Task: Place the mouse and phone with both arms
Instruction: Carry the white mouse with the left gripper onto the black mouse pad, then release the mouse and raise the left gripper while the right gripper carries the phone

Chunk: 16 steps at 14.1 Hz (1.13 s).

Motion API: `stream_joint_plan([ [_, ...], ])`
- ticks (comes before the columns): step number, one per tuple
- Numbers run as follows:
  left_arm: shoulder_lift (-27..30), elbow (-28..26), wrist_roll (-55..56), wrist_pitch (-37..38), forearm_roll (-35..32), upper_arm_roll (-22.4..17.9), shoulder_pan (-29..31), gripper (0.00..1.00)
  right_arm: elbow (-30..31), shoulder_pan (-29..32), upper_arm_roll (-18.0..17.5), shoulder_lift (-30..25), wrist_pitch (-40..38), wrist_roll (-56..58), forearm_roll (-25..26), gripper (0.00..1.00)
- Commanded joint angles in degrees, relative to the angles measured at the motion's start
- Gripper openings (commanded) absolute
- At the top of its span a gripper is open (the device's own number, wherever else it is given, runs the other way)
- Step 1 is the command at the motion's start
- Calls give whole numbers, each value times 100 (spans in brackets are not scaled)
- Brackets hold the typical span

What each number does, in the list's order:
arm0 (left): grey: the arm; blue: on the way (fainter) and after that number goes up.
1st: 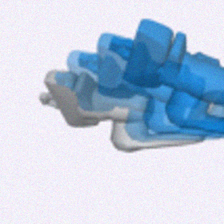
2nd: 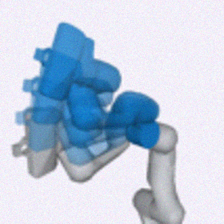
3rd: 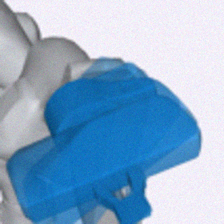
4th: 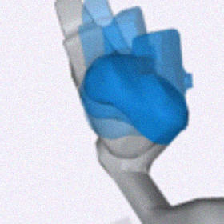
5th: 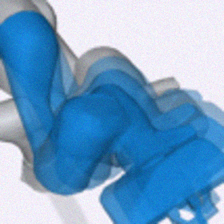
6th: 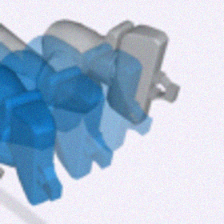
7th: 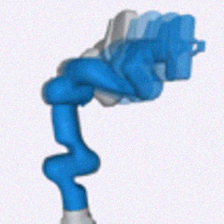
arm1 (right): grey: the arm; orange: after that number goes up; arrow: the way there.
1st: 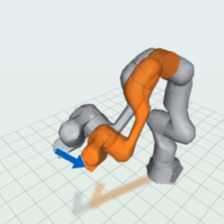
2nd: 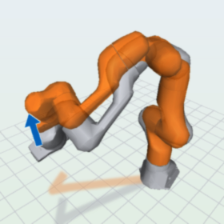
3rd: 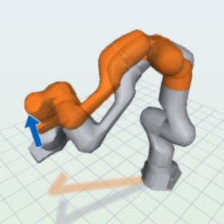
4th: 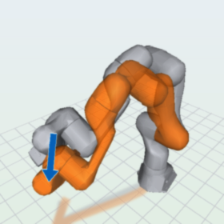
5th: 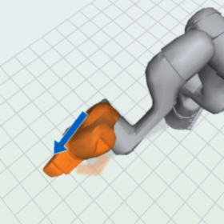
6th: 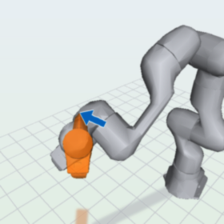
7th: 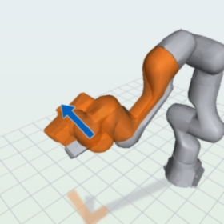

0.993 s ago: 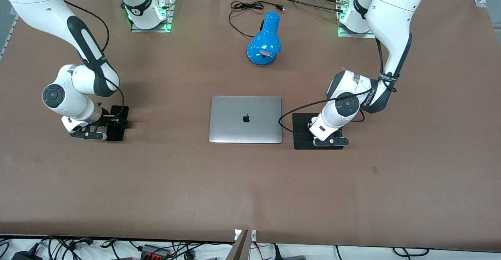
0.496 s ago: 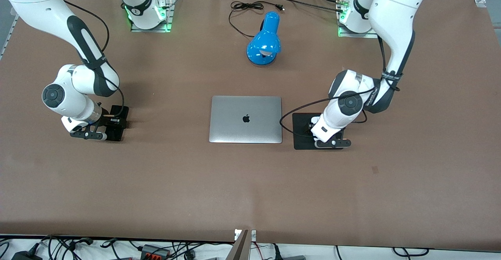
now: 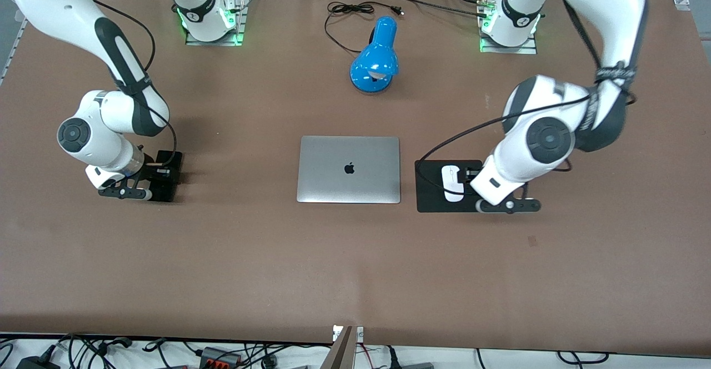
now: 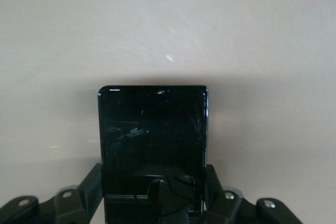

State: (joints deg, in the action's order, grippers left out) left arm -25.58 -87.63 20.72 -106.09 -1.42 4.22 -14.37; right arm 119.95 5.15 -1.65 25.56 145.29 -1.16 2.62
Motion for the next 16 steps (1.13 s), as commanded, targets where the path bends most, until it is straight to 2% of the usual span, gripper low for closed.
stream_joint_plan([
  [1,236,552,-147,998,-131,0,47,100,11,-242,-124,-438,-308,-59,29,11],
  [3,526,790,-200,1702,-113,26,293,100,-59,-400,-308,-438,-308,-427,11,11],
  [6,895,801,-874,2101,-43,-8,592,100,-323,-996,-424,-298,-317,-1322,2,11],
  [8,1029,800,-1175,2267,44,-184,698,100,-507,-1436,-424,-131,-317,-2008,-7,11],
  [10,1160,756,-1438,2566,710,-517,839,100,-674,-1779,-424,71,-308,-2614,2,11],
  [11,1265,739,-1622,2602,739,-597,900,100,-771,-1885,-432,168,-308,-2818,11,12],
  [14,1818,222,-1799,2384,634,-728,1075,100,-903,-2237,-432,449,-265,-3284,28,13],
  [16,2642,-759,-1818,1788,503,-800,1085,100,-912,-2282,-432,581,-238,-3391,37,13],
])
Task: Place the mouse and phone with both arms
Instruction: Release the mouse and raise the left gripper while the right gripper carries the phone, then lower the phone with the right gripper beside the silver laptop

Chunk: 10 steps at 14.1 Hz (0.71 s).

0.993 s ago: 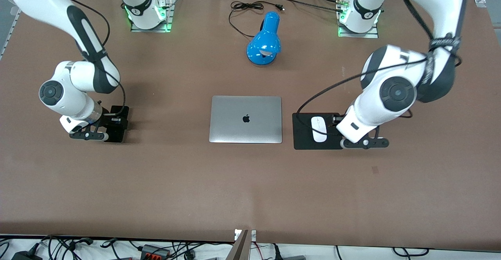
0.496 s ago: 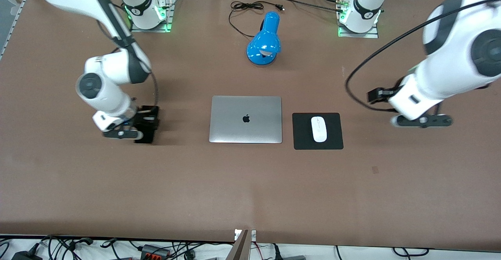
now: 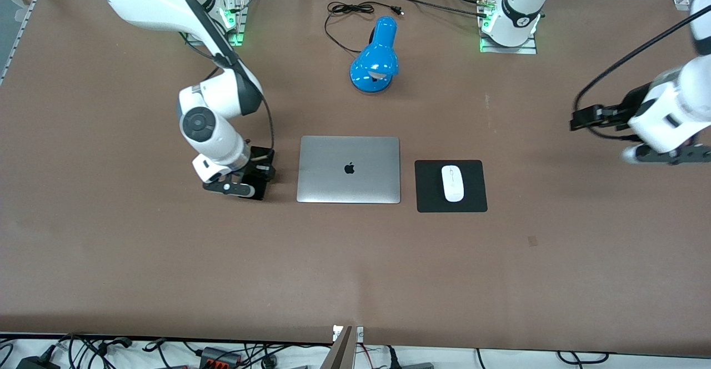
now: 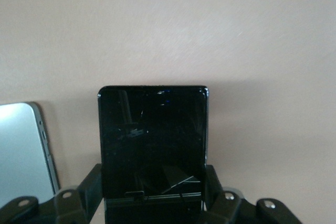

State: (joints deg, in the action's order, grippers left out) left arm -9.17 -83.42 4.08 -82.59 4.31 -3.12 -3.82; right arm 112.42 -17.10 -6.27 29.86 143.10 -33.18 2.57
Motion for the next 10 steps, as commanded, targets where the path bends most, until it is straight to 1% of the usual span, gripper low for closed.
stream_joint_plan([
  [1,1310,-1586,-171,-957,-253,-14,30,100,-142,-91,29,195,33,-189,42,13],
  [2,1400,-1755,-197,-1048,-299,48,30,100,-124,-135,29,248,112,-198,42,13],
  [4,1357,-1670,-189,-1040,-386,171,30,100,-133,-214,29,345,244,-251,42,13],
  [5,1313,-1564,-180,-1005,-683,424,39,100,-124,-223,38,363,297,-207,59,13],
  [6,1322,-1572,-206,-935,-816,557,91,100,-124,-223,38,380,297,-189,86,13],
  [8,1304,-1502,-136,-750,-800,567,92,100,-89,-206,38,389,297,-146,269,13],
  [10,1295,-1502,-162,-750,-783,567,109,100,-54,-188,38,389,297,-49,305,13],
])
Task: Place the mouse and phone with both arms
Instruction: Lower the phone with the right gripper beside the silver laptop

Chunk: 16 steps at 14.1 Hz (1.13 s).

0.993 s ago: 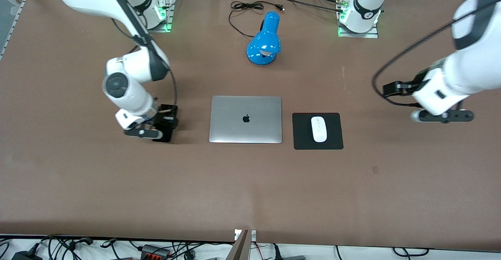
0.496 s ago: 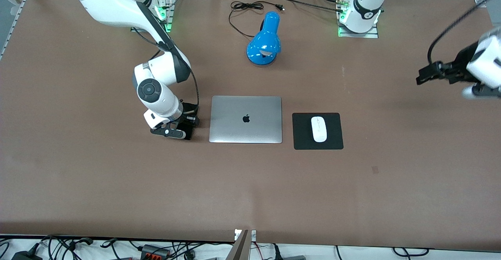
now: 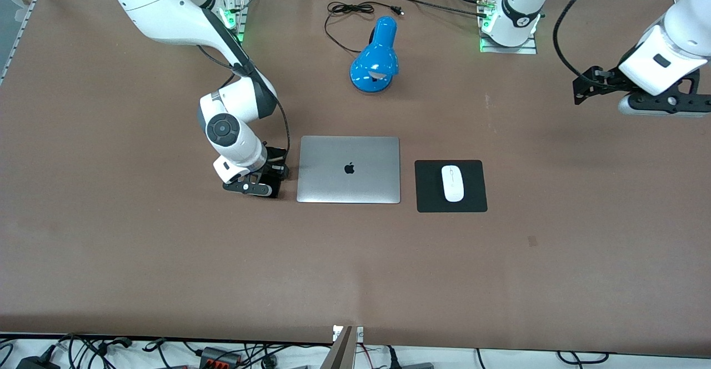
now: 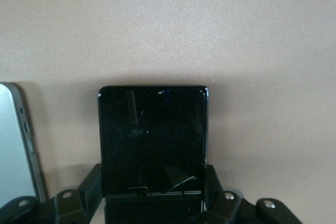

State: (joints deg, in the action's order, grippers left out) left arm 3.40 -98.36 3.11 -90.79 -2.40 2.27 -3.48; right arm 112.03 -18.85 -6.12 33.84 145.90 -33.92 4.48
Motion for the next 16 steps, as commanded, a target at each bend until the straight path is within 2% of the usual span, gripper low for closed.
stream_joint_plan([
  [1,38,-8,-82,79,-112,28,67,100,3,-5,23,-9,27,43,115,13],
  [3,29,9,-100,88,-112,28,67,100,3,-5,23,-9,53,43,106,13],
  [6,29,1,-100,88,-112,28,67,100,3,-5,23,-9,62,35,106,26],
  [7,29,1,-100,96,-112,28,76,100,3,4,23,-9,62,26,106,49],
  [8,29,9,-109,96,-112,28,76,100,-6,13,23,-18,62,-9,97,99],
  [10,29,9,-117,96,-120,20,76,100,-41,144,23,-158,9,122,97,100],
  [12,29,44,-117,105,-112,28,76,100,-59,328,14,-535,-384,149,97,100],
  [15,29,97,-117,114,-112,28,67,100,-103,924,-3,-1456,-1402,727,71,100],
  [16,29,97,-117,114,-112,28,50,100,-120,1275,-168,-1799,-1798,1025,62,100],
])
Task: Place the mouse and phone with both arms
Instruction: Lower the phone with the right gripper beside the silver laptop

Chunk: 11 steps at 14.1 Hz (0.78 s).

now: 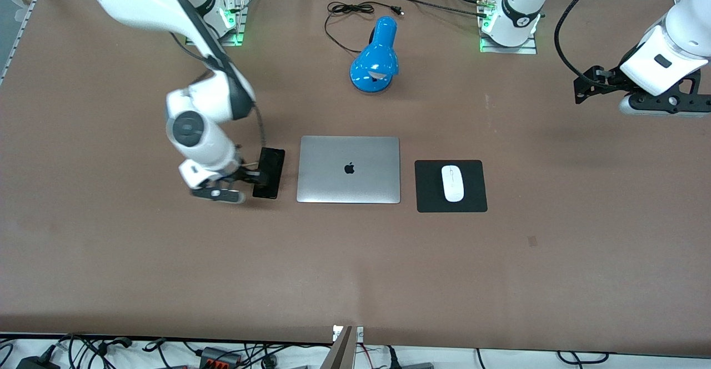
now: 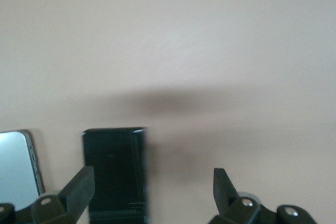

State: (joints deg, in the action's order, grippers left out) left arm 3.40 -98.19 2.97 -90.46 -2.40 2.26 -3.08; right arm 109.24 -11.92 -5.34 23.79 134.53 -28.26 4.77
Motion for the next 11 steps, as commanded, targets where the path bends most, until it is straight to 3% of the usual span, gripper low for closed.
stream_joint_plan([
  [1,29,89,-104,99,-111,38,-8,100,28,994,-430,-1084,-1047,740,33,100],
  [4,29,98,-104,213,2,55,-35,100,-1120,1499,-511,-1254,-2777,1443,59,100],
  [6,21,107,-112,204,520,-23,35,100,-1728,1639,-415,-1263,-3596,1613,33,100],
  [9,3,133,-104,161,321,38,27,100,-2502,1667,119,-1263,-4774,1684,-90,100],
  [11,-49,282,-86,187,223,55,-8,100,-2653,1623,288,-1411,-4962,1684,-91,100],
])
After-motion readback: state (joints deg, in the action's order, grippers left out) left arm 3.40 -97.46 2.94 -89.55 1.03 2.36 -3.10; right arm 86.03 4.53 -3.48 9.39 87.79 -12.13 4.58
